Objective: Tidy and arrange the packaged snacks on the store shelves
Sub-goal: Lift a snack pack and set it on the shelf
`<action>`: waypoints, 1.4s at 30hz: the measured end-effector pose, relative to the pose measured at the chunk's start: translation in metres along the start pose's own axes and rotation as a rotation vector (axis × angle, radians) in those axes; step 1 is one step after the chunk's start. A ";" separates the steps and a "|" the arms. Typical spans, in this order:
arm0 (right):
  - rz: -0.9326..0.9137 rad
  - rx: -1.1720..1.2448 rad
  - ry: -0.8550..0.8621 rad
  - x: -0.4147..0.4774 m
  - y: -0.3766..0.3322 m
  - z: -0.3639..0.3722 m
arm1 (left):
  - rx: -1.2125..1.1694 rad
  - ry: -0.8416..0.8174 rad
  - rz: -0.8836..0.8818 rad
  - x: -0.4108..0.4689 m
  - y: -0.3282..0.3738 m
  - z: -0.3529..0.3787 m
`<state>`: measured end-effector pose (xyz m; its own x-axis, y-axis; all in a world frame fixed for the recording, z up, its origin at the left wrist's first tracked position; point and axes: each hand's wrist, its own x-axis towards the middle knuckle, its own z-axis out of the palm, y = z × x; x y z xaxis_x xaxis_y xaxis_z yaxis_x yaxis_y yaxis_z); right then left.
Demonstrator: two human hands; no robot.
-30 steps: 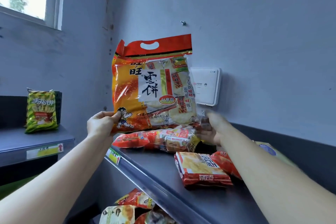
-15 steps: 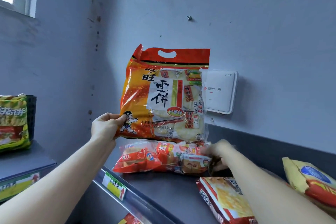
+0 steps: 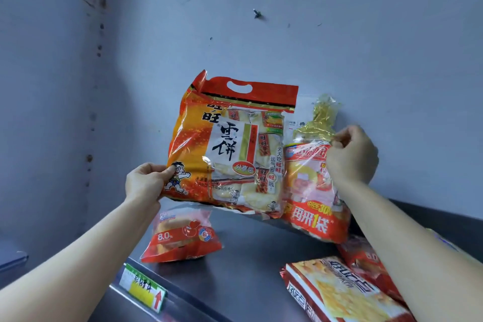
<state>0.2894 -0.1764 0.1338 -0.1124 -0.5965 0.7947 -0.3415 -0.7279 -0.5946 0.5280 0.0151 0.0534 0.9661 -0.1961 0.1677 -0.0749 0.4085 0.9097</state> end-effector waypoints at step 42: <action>-0.083 0.240 0.060 0.010 0.011 -0.026 | 1.525 -0.422 0.341 0.038 -0.076 0.074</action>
<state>0.2599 -0.1818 0.1382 -0.1503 -0.5154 0.8437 -0.1210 -0.8374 -0.5331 0.5521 -0.0895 0.0186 0.7400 -0.6100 0.2835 -0.6722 -0.6859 0.2787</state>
